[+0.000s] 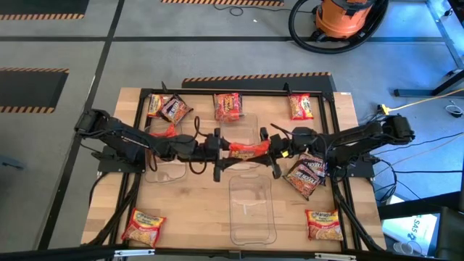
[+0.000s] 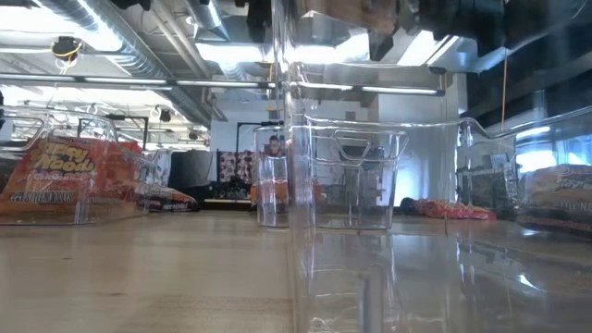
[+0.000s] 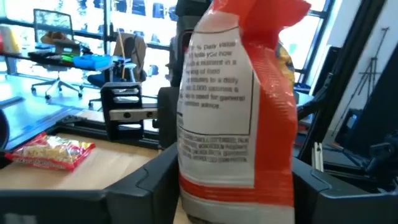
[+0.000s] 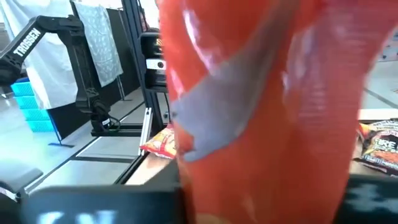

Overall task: Sort Maruchan noodles
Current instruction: Put the orange noodle pack into the top left transparent bin

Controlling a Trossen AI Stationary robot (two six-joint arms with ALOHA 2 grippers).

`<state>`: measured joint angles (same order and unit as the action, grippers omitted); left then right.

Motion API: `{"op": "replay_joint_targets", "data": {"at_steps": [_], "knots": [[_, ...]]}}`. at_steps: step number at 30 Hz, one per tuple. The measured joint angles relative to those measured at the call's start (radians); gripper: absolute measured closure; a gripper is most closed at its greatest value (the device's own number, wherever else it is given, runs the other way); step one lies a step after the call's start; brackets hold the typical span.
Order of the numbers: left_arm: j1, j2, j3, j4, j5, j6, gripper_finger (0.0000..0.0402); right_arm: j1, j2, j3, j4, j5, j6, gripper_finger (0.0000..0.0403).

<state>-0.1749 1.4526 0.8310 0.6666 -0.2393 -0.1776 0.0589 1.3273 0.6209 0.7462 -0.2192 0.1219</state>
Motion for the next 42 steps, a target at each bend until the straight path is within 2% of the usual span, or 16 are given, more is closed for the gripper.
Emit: {"op": "replay_joint_targets", "data": {"at_steps": [3,8,10,14,16,18,23,31,37,42], "knots": [[0.001,-0.036,0.000,-0.043,0.022,-0.003,0.0185,0.000,-0.001,0.000,-0.034,0.000,-0.001,0.0339],[0.001,-0.159,0.000,-0.247,0.064,-0.016,0.0159,0.000,-0.001,0.000,-0.120,0.012,0.000,0.0339],[0.010,-0.216,0.000,-0.325,0.103,-0.030,0.0156,0.000,-0.001,0.000,-0.155,0.044,0.001,0.0339],[0.014,-0.289,0.001,-0.376,0.097,-0.031,0.0158,0.000,0.000,0.000,-0.224,0.110,0.001,0.0339],[0.024,-0.307,0.011,-0.381,0.116,-0.030,0.0158,0.000,0.002,0.000,-0.253,0.141,0.001,0.0339],[0.049,-0.305,0.047,-0.454,0.153,-0.030,0.0159,0.000,0.014,0.000,-0.262,0.150,0.003,0.0338],[0.113,-0.226,0.233,-0.750,0.180,-0.030,0.0159,0.000,0.057,0.015,-0.285,0.143,0.006,0.0338],[0.169,-0.003,0.565,-1.137,0.287,0.016,0.0159,0.000,0.095,0.064,-0.310,0.140,0.004,0.0336],[0.170,0.133,0.748,-1.321,0.276,0.057,0.0159,0.000,0.095,0.068,-0.311,0.140,0.004,0.0335],[0.170,0.206,0.796,-1.389,0.280,0.058,0.0159,0.000,0.095,0.068,-0.310,0.140,0.004,0.0335]]}}
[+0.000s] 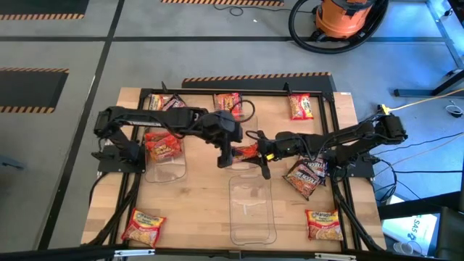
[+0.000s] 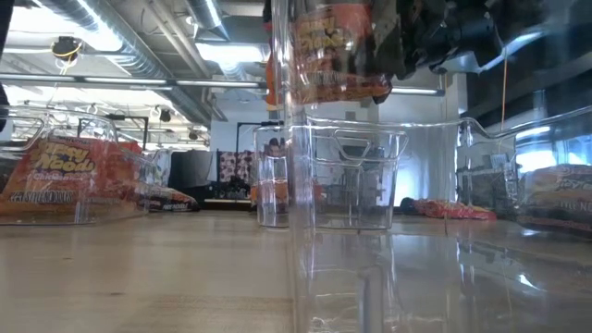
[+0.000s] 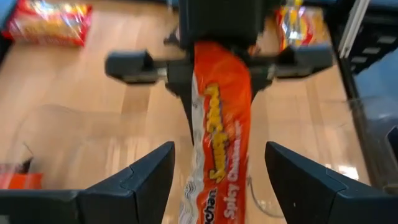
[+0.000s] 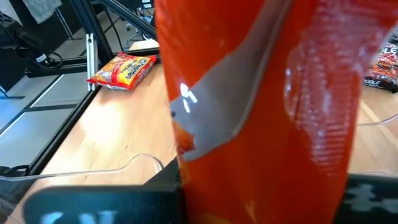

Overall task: Sort Maruchan noodles
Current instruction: Put the orange noodle pack into the top left transparent bin

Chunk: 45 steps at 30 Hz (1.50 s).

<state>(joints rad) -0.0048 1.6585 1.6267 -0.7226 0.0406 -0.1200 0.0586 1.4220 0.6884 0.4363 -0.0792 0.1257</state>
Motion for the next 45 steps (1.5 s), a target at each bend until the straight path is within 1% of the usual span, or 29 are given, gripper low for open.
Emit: {"op": "replay_joint_targets", "data": {"at_steps": [7,11,13,15,18,21,24,28,30,32,35,37,40,45], "knots": [[-0.002,0.056,0.003,-0.030,0.005,-0.001,0.0159,0.000,0.000,0.000,0.010,-0.008,0.000,0.0334],[-0.006,0.080,0.003,-0.031,0.031,-0.006,0.0162,0.000,0.000,0.000,0.017,-0.008,0.000,0.0334],[-0.008,0.089,0.003,-0.040,0.030,-0.009,0.0174,0.000,0.000,0.000,0.022,-0.008,0.000,0.0332],[-0.009,0.089,0.002,-0.053,0.030,-0.009,0.0198,0.000,0.000,0.000,0.031,-0.010,0.002,0.0324],[-0.009,0.090,0.003,-0.056,0.031,-0.009,0.0245,0.000,0.000,-0.001,0.037,-0.009,0.005,0.0300],[-0.009,0.090,0.003,-0.061,0.031,-0.008,0.0281,0.000,0.000,-0.002,0.045,-0.008,0.006,0.0258],[-0.009,0.090,0.005,-0.095,0.031,-0.009,0.0282,0.000,-0.007,-0.002,0.038,-0.011,0.007,0.0213],[-0.011,0.091,0.080,-0.263,0.030,-0.031,0.0282,-0.001,-0.070,-0.001,0.023,-0.055,0.043,0.0170],[-0.021,0.082,0.126,-0.343,0.019,-0.034,0.0282,-0.001,-0.118,-0.001,-0.006,-0.093,0.051,0.0155],[-0.035,0.072,0.167,-0.430,-0.020,-0.047,0.0282,0.000,-0.166,0.000,-0.047,-0.132,0.052,0.0145],[-0.059,0.036,0.189,-0.554,-0.080,-0.086,0.0282,0.002,-0.221,0.000,-0.131,-0.149,0.048,0.0137],[-0.078,0.001,0.174,-0.604,-0.108,-0.115,0.0281,0.002,-0.239,0.000,-0.193,-0.147,0.041,0.0137],[-0.110,-0.052,0.123,-0.671,-0.133,-0.186,0.0279,0.001,-0.236,-0.001,-0.238,-0.141,0.029,0.0138],[-0.163,-0.194,-0.042,-0.703,-0.170,-0.316,0.0278,0.001,-0.194,-0.001,-0.238,-0.140,0.027,0.0138]]}}
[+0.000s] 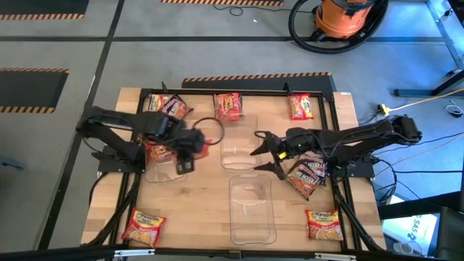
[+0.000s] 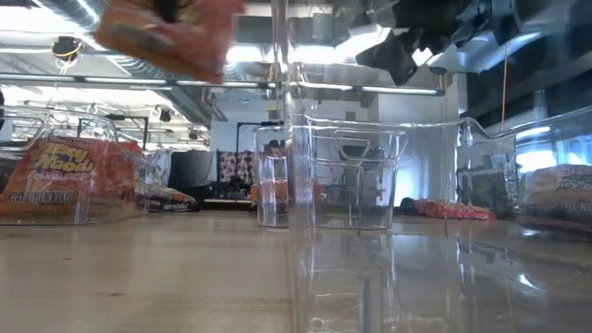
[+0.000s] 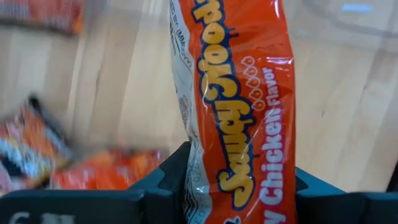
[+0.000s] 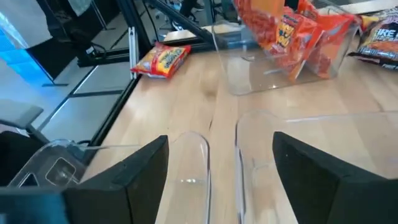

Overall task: Sort Maruchan noodles
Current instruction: Put the orange noodle pack into the top left transparent bin

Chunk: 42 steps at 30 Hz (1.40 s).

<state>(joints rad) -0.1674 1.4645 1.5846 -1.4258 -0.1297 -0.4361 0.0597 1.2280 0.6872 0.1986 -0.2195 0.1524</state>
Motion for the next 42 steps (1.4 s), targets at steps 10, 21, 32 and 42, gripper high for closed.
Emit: {"op": "replay_joint_targets", "data": {"at_steps": [10,21,32,42], "knots": [[-0.056,-0.297,-0.377,-0.005,-0.006,-0.253,0.0277,0.000,0.063,0.000,0.010,0.000,-0.001,0.0138],[-0.062,-0.372,-0.692,0.167,0.035,-0.300,0.0276,0.000,0.108,0.000,0.025,0.001,-0.004,0.0138],[-0.062,-0.372,-0.883,0.379,-0.003,-0.260,0.0275,0.000,0.108,0.000,0.024,0.000,-0.003,0.0139],[-0.062,-0.372,-0.932,0.392,-0.041,-0.260,0.0216,0.000,0.108,0.000,0.032,-0.001,-0.002,0.0139]]}}
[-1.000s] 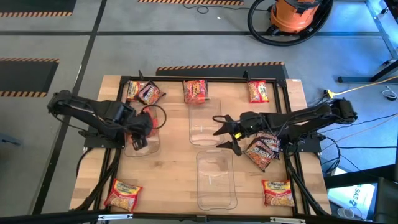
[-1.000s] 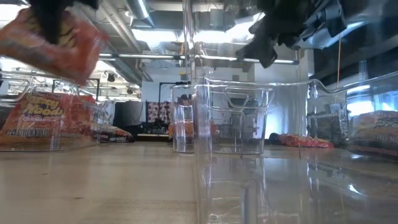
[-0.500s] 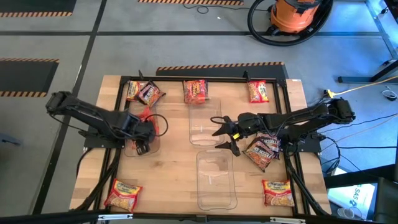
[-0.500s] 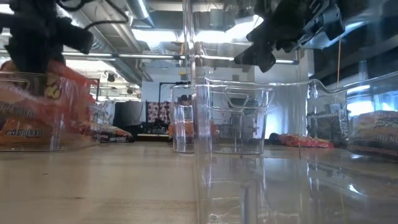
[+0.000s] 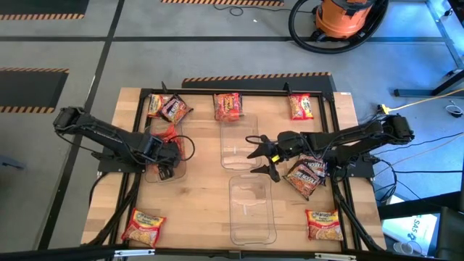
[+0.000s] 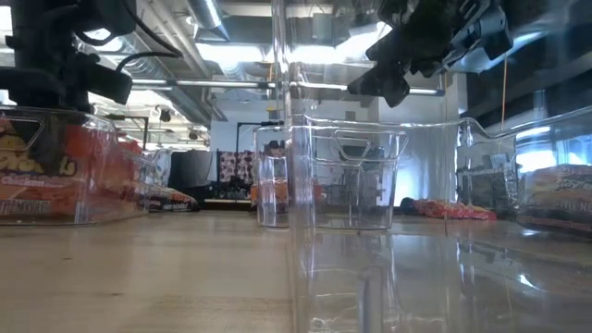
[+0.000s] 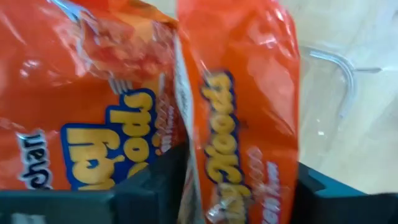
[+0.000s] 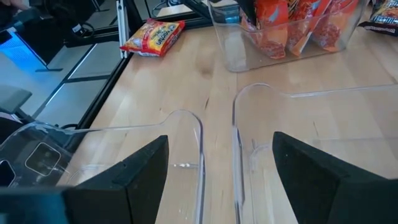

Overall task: Sort Maruchan noodles
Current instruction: Put the orange noodle pack into the top left transparent bin

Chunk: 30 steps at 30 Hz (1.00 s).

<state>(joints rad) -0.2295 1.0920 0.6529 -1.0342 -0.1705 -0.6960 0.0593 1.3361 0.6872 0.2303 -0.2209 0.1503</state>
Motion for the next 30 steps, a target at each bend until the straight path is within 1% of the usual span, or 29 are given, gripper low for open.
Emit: {"op": "replay_joint_targets", "data": {"at_steps": [3,6,10,15,18,22,30], "knots": [[0.000,0.000,0.005,-0.013,-0.006,0.014,0.0191,0.000,0.000,0.000,0.005,0.000,0.000,0.0139],[0.000,0.000,0.022,-0.020,-0.006,0.042,0.0180,0.000,0.000,0.000,0.005,0.000,0.001,0.0139],[0.002,0.000,0.039,-0.053,-0.055,0.062,0.0180,0.000,0.000,0.000,0.005,0.000,0.001,0.0139],[0.002,0.000,0.039,-0.065,-0.063,0.097,0.0181,0.000,0.000,0.000,0.004,0.000,0.002,0.0139],[0.002,-0.001,0.039,-0.065,-0.085,0.097,0.0181,0.000,0.003,0.000,0.007,-0.001,0.004,0.0139],[0.006,-0.010,0.040,-0.118,-0.164,0.047,0.0181,0.000,0.017,0.000,0.013,-0.001,0.008,0.0139],[0.016,-0.010,0.045,-0.126,-0.154,0.035,0.0181,0.000,0.028,0.000,0.009,0.000,0.012,0.0139]]}}
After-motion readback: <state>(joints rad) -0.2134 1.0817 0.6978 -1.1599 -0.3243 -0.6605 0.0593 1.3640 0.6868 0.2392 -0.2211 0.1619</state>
